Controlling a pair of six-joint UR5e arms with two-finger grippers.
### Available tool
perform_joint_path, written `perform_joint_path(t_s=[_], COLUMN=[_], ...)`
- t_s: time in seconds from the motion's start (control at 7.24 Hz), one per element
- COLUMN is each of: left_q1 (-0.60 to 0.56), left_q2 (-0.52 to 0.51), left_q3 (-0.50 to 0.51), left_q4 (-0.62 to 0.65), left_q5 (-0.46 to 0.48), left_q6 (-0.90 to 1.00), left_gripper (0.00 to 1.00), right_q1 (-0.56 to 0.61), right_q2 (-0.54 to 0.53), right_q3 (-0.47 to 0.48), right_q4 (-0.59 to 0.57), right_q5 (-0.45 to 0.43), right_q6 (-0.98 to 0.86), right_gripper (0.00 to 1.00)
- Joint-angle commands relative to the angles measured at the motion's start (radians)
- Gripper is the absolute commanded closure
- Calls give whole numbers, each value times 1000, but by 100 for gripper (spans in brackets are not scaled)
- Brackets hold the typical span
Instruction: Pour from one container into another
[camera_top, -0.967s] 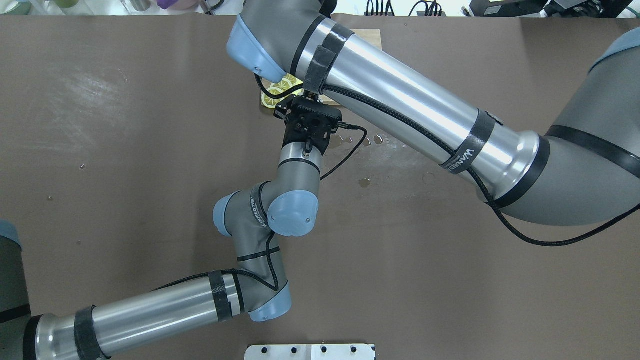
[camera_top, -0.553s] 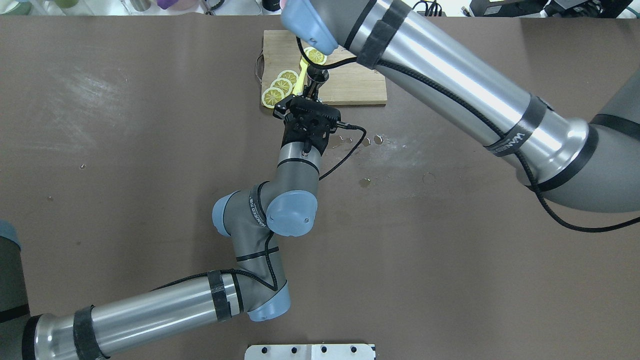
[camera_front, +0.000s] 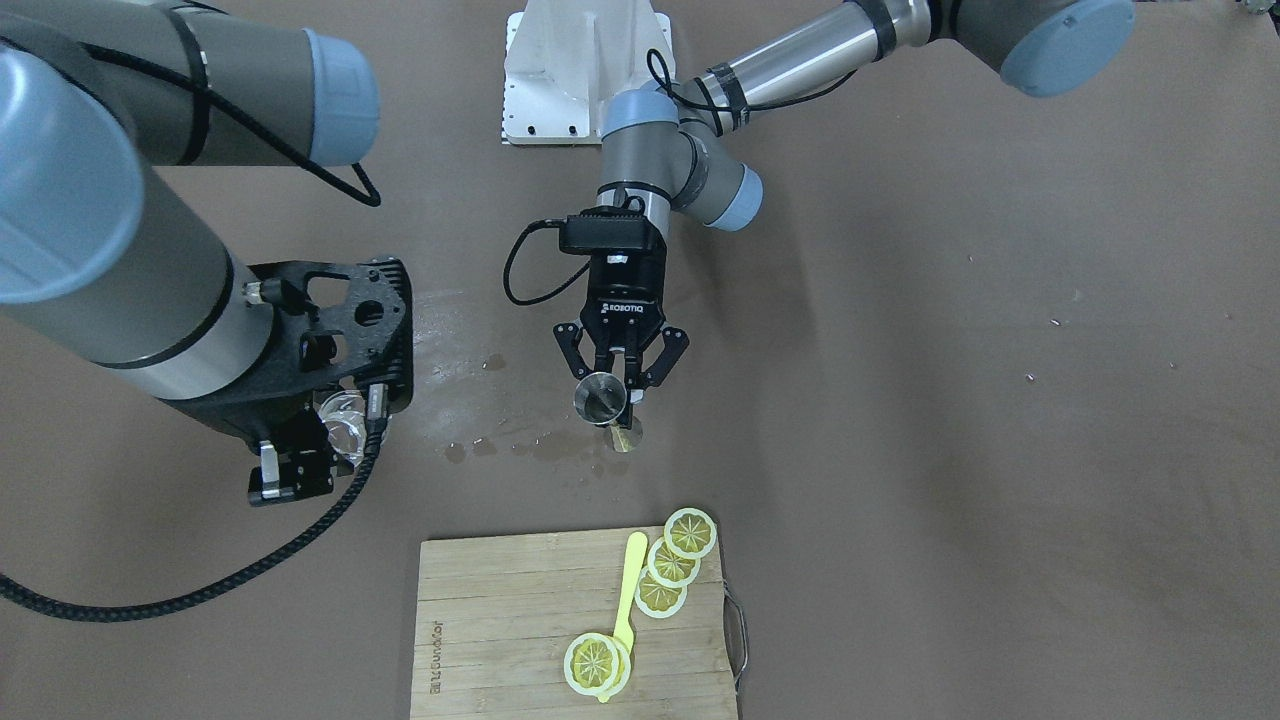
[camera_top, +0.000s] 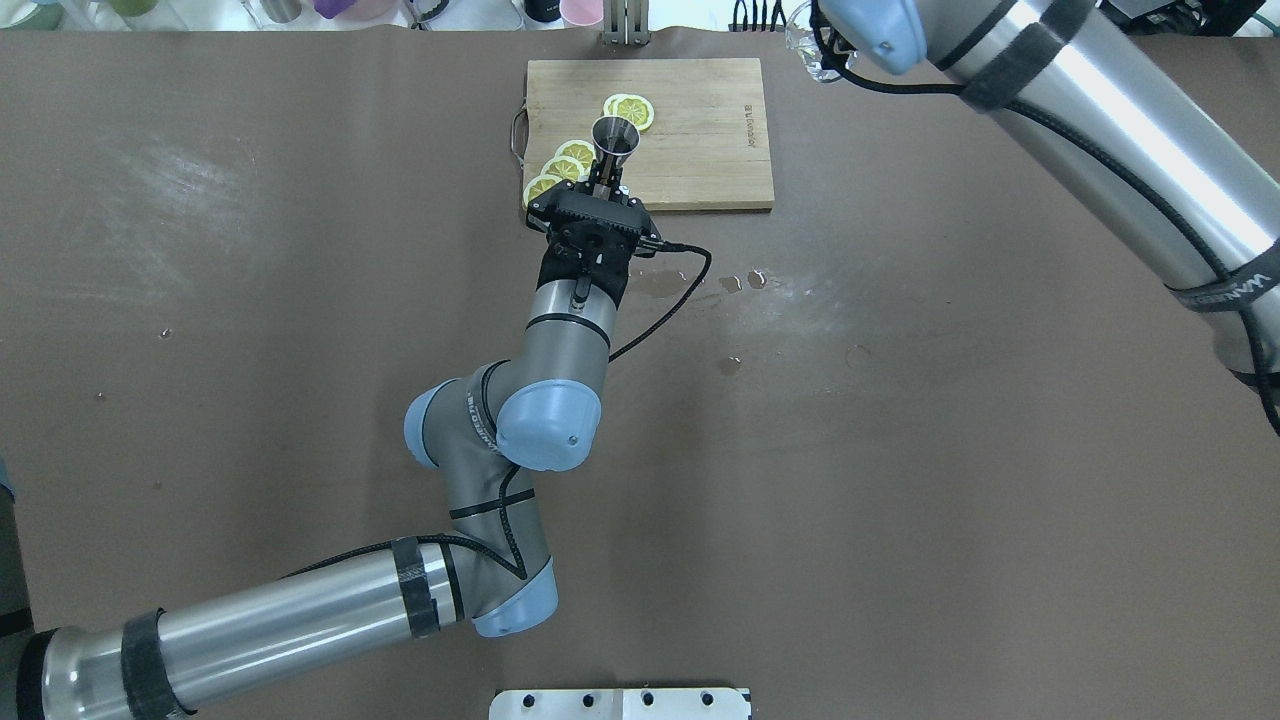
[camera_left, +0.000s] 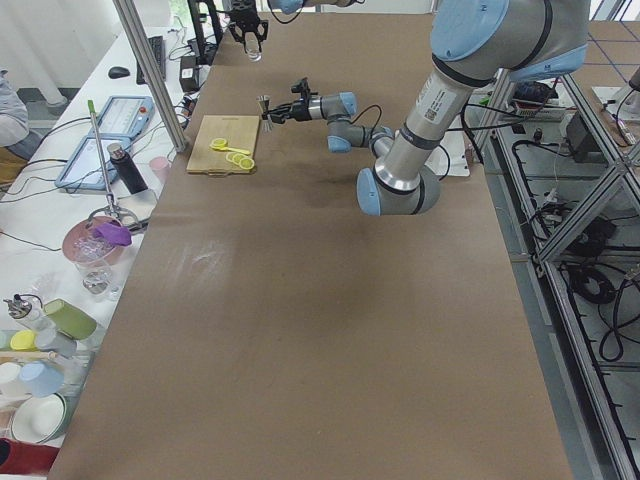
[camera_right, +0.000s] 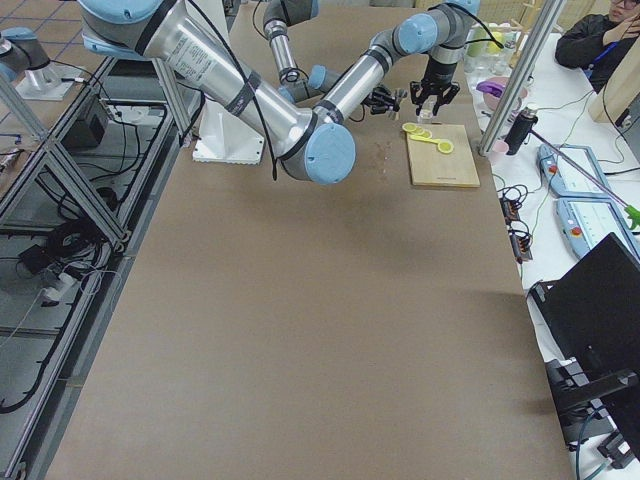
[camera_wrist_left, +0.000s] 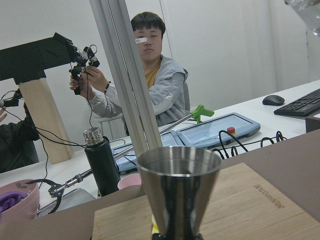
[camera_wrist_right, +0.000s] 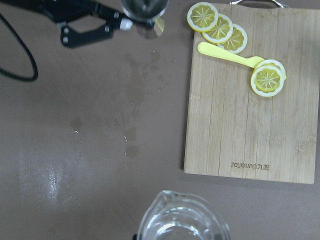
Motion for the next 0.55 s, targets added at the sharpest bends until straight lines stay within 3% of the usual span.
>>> perform_joint_path(t_s=[0.0, 0.28, 0.41], left_q1=[-34, -45, -59], left_q2=[140, 310, 454], left_q3=[-147, -291, -372], left_q4=[-23, -59, -122], left_q5=[11, 15, 9], left_q6=[65, 62, 62], left_gripper=[100, 100, 100], right_q1=[53, 58, 56], right_q2=[-164, -354, -431], right_q3=[90, 176, 175], right_q4=[148, 399, 558], right_q5=[95, 133, 163], right_q6=[39, 184, 284], right_gripper=[100, 100, 100])
